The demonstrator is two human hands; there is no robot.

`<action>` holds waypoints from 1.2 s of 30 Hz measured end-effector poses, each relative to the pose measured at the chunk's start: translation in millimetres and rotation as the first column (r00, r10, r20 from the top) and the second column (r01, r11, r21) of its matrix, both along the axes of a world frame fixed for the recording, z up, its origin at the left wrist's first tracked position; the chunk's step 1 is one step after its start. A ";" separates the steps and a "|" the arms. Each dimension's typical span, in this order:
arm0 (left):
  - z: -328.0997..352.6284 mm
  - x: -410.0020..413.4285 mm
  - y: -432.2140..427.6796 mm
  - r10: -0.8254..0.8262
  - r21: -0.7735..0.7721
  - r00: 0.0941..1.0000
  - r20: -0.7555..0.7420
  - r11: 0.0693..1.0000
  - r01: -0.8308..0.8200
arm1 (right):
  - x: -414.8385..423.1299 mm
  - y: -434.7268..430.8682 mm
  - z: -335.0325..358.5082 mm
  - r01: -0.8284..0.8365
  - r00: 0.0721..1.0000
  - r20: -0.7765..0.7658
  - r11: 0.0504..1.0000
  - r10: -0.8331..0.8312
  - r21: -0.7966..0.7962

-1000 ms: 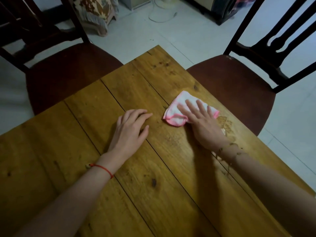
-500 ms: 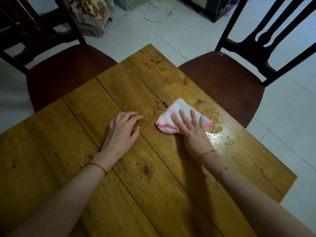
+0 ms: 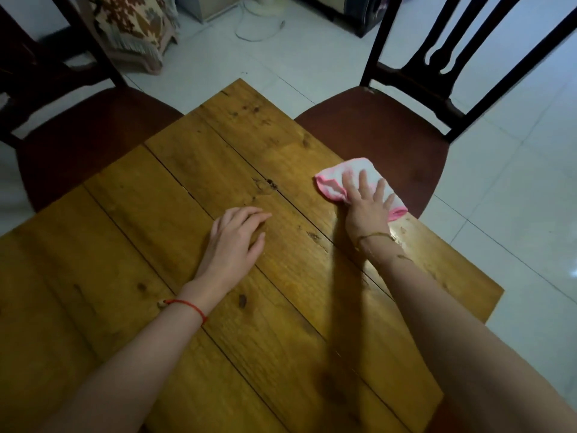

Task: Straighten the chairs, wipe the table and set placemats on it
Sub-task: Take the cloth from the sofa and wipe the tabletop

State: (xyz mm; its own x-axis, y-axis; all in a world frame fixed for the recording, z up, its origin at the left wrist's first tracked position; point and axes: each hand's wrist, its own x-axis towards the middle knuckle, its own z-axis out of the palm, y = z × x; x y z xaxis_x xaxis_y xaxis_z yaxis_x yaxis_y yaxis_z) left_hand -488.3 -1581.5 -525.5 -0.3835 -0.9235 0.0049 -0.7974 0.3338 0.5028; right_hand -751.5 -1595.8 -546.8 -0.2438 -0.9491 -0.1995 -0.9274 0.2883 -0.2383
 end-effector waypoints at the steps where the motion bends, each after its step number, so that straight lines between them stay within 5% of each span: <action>1: 1.6 -2.4 0.6 -0.005 0.000 1.000 -0.005 1.000 0.005 | 1.1 6.7 0.0 -0.039 0.999 -0.003 0.999 0.039 -0.014; 7: 5.6 -15.3 10.1 -0.027 0.005 0.999 -0.020 1.000 0.027 | -23.4 79.1 -5.5 -0.178 0.984 -0.021 0.984 0.178 -0.024; 15: 11.0 -26.4 44.5 -0.118 -0.013 0.988 -0.102 0.993 0.118 | -80.8 160.1 6.5 0.064 0.996 -0.075 0.994 -0.057 0.083; 23: 8.0 -16.9 107.9 -0.199 0.010 0.960 -0.197 0.979 0.205 | -62.5 222.7 1.7 0.204 0.979 -0.011 0.979 -0.204 0.031; 36: 10.4 50.6 140.5 -0.087 0.024 0.969 -0.231 0.995 0.095 | 72.2 282.9 -4.8 -0.069 0.998 0.004 0.997 0.069 -0.020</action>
